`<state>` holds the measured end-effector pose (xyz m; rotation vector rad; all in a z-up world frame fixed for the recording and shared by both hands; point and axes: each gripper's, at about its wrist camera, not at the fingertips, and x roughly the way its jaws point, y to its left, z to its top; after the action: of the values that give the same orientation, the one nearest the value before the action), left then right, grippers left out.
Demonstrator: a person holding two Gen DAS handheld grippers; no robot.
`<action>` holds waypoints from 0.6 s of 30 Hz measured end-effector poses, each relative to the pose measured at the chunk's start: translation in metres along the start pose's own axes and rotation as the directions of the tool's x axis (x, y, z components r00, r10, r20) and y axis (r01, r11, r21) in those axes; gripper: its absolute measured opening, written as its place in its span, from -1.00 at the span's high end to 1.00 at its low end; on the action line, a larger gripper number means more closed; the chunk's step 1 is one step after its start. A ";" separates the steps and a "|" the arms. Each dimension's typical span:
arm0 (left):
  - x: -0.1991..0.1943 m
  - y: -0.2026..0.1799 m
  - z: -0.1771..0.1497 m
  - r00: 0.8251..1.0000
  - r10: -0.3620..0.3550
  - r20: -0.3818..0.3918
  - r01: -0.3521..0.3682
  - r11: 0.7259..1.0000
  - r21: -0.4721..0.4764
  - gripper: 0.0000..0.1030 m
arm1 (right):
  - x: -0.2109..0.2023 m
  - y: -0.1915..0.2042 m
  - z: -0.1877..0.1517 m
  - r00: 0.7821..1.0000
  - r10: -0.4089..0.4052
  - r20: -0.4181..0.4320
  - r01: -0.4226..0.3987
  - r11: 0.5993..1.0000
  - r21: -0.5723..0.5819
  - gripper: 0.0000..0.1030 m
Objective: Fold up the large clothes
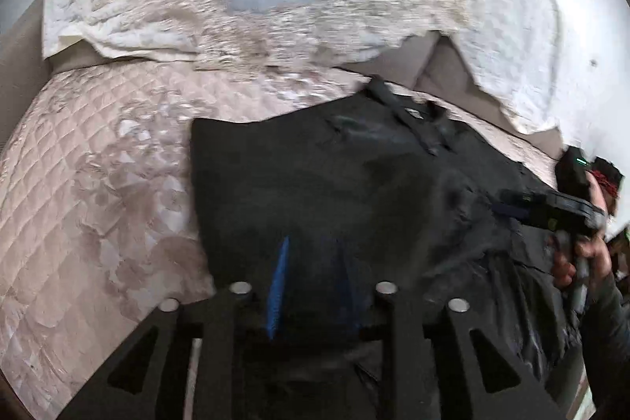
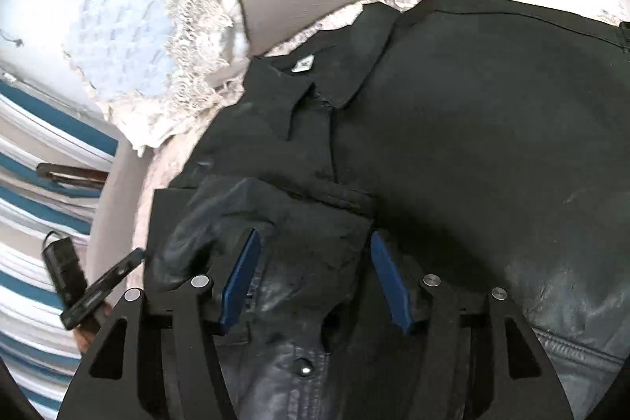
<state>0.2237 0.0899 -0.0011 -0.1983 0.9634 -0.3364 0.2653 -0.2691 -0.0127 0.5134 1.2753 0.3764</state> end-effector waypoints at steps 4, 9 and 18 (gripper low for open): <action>0.010 -0.036 -0.011 0.998 -0.051 -0.030 0.053 0.994 0.096 -0.12 | 0.017 0.018 -0.001 0.999 -0.028 -0.030 0.026 0.998 -0.060 0.96; 0.036 -0.056 -0.018 0.998 0.029 -0.064 -0.016 0.981 0.192 0.27 | -0.040 0.057 0.010 0.979 0.036 0.200 0.019 0.963 -0.268 0.98; 0.010 -0.013 -0.013 1.000 0.027 -0.014 -0.027 1.000 0.007 0.16 | -0.041 -0.002 0.008 0.961 -0.216 0.174 0.248 0.950 -0.192 0.68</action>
<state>0.2160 0.0734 -0.0119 -0.1763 0.9780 -0.3167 0.2624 -0.2940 0.0205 0.2021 1.1185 0.2656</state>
